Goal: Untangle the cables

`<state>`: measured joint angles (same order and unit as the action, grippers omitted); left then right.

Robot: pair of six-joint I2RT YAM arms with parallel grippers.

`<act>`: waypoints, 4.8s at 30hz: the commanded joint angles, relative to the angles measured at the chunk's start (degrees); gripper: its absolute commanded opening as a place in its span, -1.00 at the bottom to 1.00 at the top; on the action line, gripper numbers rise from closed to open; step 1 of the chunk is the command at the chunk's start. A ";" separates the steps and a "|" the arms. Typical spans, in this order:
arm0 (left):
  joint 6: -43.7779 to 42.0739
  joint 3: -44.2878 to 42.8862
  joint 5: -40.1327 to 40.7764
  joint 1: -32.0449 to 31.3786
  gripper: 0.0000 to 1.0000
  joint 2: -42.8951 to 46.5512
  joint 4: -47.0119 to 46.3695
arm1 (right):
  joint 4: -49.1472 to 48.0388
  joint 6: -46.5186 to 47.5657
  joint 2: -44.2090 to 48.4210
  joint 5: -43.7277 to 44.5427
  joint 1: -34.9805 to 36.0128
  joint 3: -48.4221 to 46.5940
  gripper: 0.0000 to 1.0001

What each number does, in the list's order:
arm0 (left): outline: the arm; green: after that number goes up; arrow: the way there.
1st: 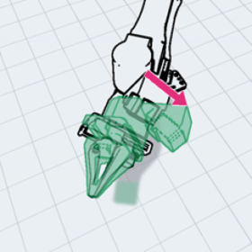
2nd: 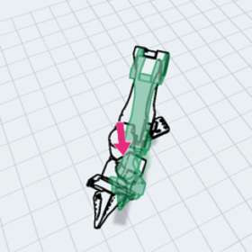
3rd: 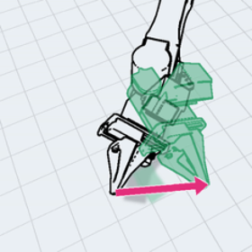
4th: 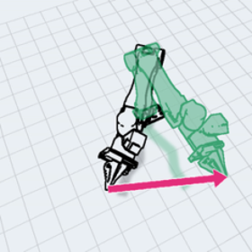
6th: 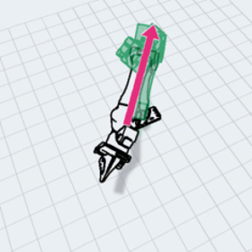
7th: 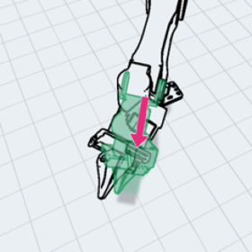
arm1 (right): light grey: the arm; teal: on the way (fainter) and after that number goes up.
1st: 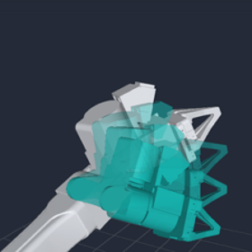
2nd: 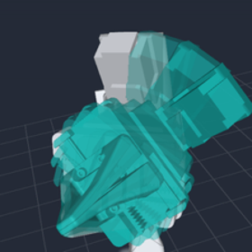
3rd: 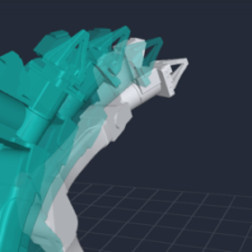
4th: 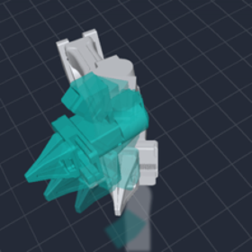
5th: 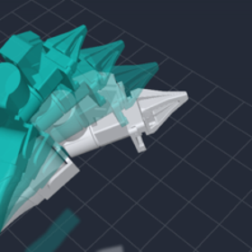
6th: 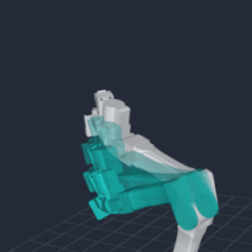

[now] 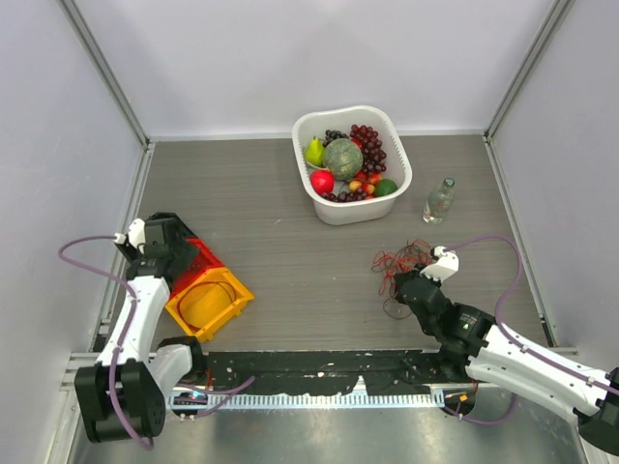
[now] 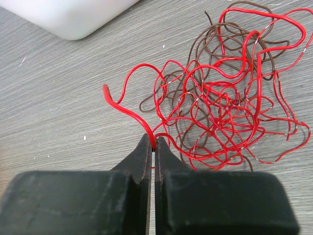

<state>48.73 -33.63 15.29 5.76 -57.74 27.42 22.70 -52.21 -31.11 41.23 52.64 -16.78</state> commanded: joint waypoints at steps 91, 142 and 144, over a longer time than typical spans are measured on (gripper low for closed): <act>-10.05 -17.27 -13.50 -8.89 0.40 6.76 6.79 | -0.10 14.14 -16.22 -26.00 -40.15 -11.35 -0.94; -41.45 -24.21 -80.94 -51.37 0.05 -32.00 -47.97 | -6.44 24.17 -4.04 -83.78 -25.57 -15.30 -0.99; -40.12 -23.94 -80.42 -51.64 -0.02 -32.53 -49.22 | -6.53 24.17 -4.04 -83.86 -25.57 -15.22 -0.99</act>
<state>4.19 -56.66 -58.92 -45.52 -89.62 -14.26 18.83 -28.71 -36.21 -42.37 26.85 -30.48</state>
